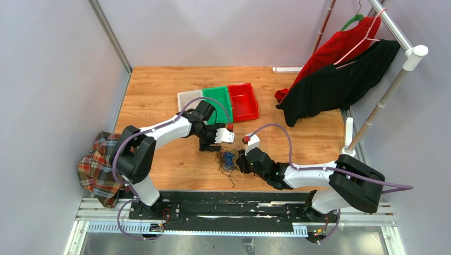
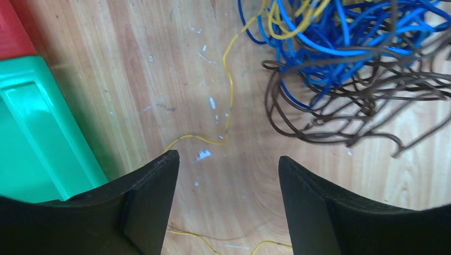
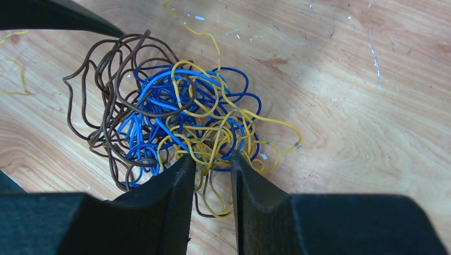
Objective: Untangle the cables
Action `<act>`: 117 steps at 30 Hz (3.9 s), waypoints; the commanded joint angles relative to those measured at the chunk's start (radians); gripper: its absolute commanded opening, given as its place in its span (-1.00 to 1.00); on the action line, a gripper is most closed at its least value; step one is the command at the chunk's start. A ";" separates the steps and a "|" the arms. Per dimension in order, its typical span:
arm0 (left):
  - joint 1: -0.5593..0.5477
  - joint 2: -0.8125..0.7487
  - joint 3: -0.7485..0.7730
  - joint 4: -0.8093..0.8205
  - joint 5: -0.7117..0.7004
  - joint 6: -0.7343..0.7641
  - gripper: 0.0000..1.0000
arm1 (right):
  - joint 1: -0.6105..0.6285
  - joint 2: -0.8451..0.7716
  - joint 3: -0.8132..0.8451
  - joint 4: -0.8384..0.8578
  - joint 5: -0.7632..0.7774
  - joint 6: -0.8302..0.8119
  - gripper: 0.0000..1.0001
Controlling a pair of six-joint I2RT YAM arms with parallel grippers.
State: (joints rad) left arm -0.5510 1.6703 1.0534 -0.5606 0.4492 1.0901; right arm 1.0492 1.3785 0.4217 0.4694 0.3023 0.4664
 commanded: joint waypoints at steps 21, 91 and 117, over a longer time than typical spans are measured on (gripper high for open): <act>0.006 0.155 0.133 -0.122 -0.057 0.115 -0.99 | -0.105 -0.322 0.014 -0.071 0.000 -0.088 -0.01; 0.010 -0.606 0.910 -0.554 -0.104 -0.226 -0.99 | -0.033 0.142 0.012 0.368 -0.114 -0.080 -0.75; 0.010 -0.867 0.303 -0.395 -0.070 0.120 -0.99 | -0.057 -0.389 0.497 -0.334 -0.460 -0.411 0.42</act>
State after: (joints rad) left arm -0.5388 0.8471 1.4506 -0.9821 0.4072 1.0786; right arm 1.0035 1.0214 0.8680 0.2535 -0.0399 0.1307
